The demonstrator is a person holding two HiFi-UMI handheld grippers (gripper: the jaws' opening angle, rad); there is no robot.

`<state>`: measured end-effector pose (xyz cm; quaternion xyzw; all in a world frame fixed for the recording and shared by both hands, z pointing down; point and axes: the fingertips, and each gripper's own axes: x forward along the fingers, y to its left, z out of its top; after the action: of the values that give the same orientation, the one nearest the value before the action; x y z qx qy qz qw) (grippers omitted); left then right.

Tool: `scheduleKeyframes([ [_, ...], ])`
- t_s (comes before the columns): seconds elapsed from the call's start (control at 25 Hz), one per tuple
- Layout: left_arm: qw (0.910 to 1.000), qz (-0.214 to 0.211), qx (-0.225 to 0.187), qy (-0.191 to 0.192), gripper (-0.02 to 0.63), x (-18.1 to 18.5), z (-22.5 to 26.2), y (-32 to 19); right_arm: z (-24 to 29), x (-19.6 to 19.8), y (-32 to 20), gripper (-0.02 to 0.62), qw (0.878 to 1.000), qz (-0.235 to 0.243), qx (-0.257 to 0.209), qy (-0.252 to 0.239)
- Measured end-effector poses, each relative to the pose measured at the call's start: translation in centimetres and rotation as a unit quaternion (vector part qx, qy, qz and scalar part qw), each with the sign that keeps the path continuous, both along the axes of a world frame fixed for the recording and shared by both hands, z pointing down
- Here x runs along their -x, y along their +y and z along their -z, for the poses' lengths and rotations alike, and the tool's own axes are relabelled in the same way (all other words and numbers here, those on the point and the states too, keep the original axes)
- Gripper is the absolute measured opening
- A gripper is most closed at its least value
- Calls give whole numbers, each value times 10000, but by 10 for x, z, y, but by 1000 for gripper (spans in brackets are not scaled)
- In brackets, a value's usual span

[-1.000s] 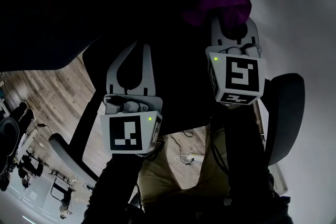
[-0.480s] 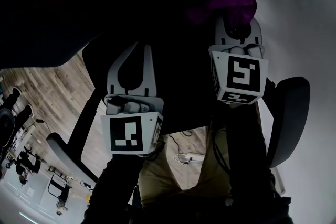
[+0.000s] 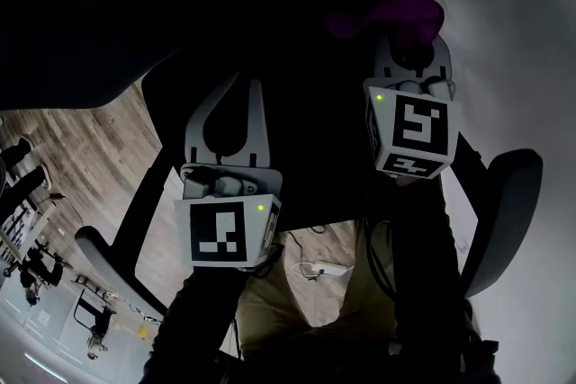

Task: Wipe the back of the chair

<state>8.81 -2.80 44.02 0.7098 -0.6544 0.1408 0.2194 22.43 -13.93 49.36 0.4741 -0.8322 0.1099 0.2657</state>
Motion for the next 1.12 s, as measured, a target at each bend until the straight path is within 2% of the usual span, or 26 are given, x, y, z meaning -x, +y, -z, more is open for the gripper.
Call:
scheduleKeyframes([
  [0.16, 9996, 172, 85, 185, 0, 3, -3, 5, -3, 4, 4, 63, 10000, 3, 48, 44],
  [0.28, 9998, 171, 33, 137, 0, 18, -8, 12, -8, 20, 11, 63, 10000, 49, 46, 36],
  [0.4, 9998, 129, -135, -15, 0, 18, -1, 8, -2, 30, 9, 63, 9996, 279, 10, 50],
  [0.48, 9994, 239, -229, 50, 0, 14, 5, 3, 4, 38, 6, 63, 9989, 470, -30, 25],
  [0.52, 9993, 333, -136, 132, 0, 15, 5, 5, 7, 44, 6, 63, 9986, 535, -40, 4],
  [0.64, 9984, 525, 76, 216, 0, 31, 2, 15, 12, 65, 9, 63, 9976, 693, -66, -1],
  [0.88, 9969, 748, 40, 260, 0, 57, 5, 32, 17, 99, 22, 63, 9951, 987, -85, 36],
  [1.12, 9950, 948, 24, 301, 0, 100, -3, 55, 9, 153, 42, 63, 9913, 1310, -78, 82],
])
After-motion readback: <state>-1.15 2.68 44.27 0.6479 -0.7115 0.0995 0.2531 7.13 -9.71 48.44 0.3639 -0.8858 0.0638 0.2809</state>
